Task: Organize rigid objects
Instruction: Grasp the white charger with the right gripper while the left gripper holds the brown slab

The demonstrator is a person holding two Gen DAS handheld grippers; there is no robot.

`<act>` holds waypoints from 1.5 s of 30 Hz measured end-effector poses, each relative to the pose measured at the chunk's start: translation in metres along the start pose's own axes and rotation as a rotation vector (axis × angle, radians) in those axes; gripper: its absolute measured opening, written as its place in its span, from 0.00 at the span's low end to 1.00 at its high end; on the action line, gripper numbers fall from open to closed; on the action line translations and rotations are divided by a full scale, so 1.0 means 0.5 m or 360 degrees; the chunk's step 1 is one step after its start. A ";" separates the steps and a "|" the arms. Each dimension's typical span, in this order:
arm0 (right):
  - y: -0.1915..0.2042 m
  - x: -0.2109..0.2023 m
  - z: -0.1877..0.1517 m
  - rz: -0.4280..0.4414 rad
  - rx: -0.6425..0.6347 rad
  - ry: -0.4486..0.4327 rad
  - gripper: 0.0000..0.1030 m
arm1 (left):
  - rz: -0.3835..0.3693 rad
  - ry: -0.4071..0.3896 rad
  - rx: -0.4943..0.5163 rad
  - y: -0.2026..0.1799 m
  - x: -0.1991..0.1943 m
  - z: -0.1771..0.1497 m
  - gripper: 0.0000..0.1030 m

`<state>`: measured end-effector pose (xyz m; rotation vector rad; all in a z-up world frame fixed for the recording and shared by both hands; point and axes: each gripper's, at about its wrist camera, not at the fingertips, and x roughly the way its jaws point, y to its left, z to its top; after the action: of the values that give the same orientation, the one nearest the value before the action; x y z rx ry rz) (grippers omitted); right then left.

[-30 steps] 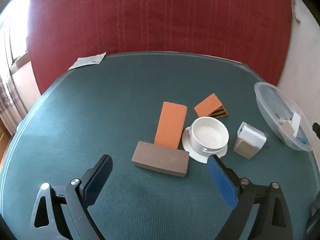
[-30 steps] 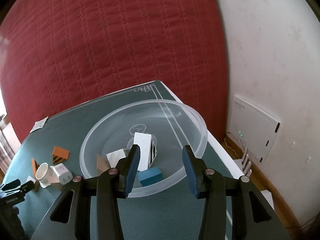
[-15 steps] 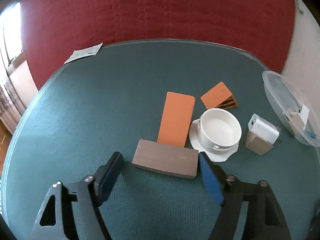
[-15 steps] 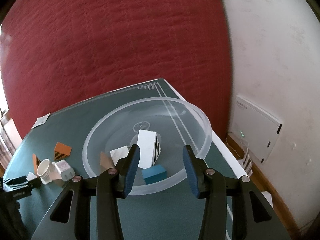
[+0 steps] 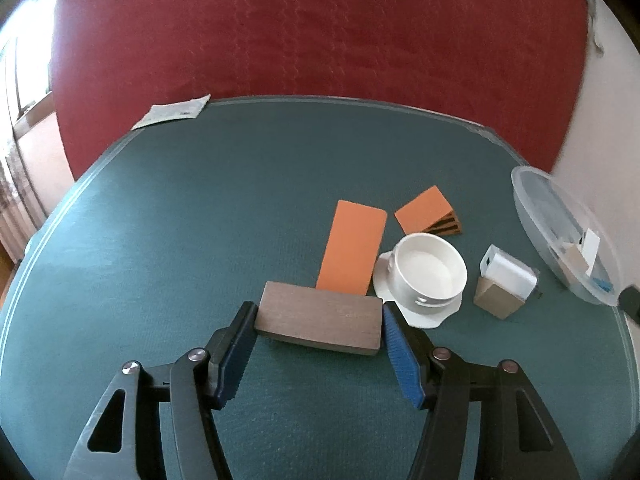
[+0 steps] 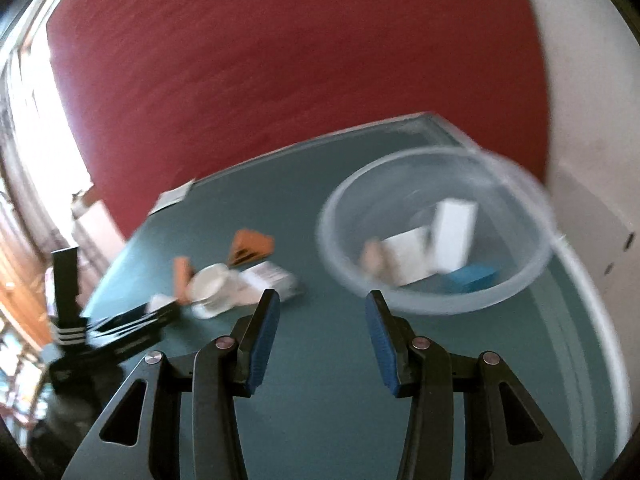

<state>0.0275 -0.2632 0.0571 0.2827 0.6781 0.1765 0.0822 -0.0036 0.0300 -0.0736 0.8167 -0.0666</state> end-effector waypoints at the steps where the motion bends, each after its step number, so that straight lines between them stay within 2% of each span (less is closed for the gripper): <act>1: 0.008 0.008 -0.002 0.0040 0.0019 0.0032 0.45 | 0.0002 -0.0007 -0.0003 0.001 -0.002 0.000 0.63; 4: 0.024 0.038 -0.003 0.0144 0.0094 0.0129 0.45 | 0.0009 -0.0032 -0.0019 0.004 -0.011 0.000 0.63; 7: 0.048 0.063 0.000 0.0163 0.0091 0.0168 0.45 | 0.0005 -0.0054 -0.0036 0.007 -0.019 -0.001 0.63; 11: 0.071 0.118 0.012 0.0098 0.0031 0.0220 0.45 | 0.0000 -0.0075 -0.0046 0.010 -0.026 0.000 0.63; 16: 0.071 0.162 0.030 0.0007 0.0081 0.0241 0.45 | -0.0004 -0.0089 -0.0047 0.009 -0.028 0.000 0.63; 20: 0.081 0.188 0.042 -0.0034 0.0095 0.0237 0.56 | -0.0010 -0.0081 -0.0070 0.017 -0.027 -0.001 0.63; 27: 0.108 0.228 0.040 -0.0142 0.0013 0.0254 0.57 | -0.0020 -0.0070 -0.0096 0.021 -0.026 0.000 0.63; 31: 0.117 0.230 0.030 -0.0203 -0.0058 0.0237 0.56 | -0.0026 -0.0068 -0.0098 0.024 -0.024 -0.001 0.63; 33: 0.118 0.227 0.026 -0.0235 -0.0089 0.0230 0.48 | -0.0026 -0.0065 -0.0095 0.024 -0.025 -0.001 0.63; 36: 0.113 0.221 0.023 -0.0225 -0.0095 0.0228 0.45 | -0.0026 -0.0067 -0.0094 0.022 -0.026 -0.002 0.63; 45: 0.096 0.184 -0.004 -0.0187 -0.0078 0.0218 0.43 | -0.0022 -0.0068 -0.0088 0.015 -0.025 -0.001 0.63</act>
<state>0.0933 -0.1945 0.0162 0.1843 0.8227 0.1003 0.0736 0.0048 0.0379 -0.1321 0.7753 -0.0552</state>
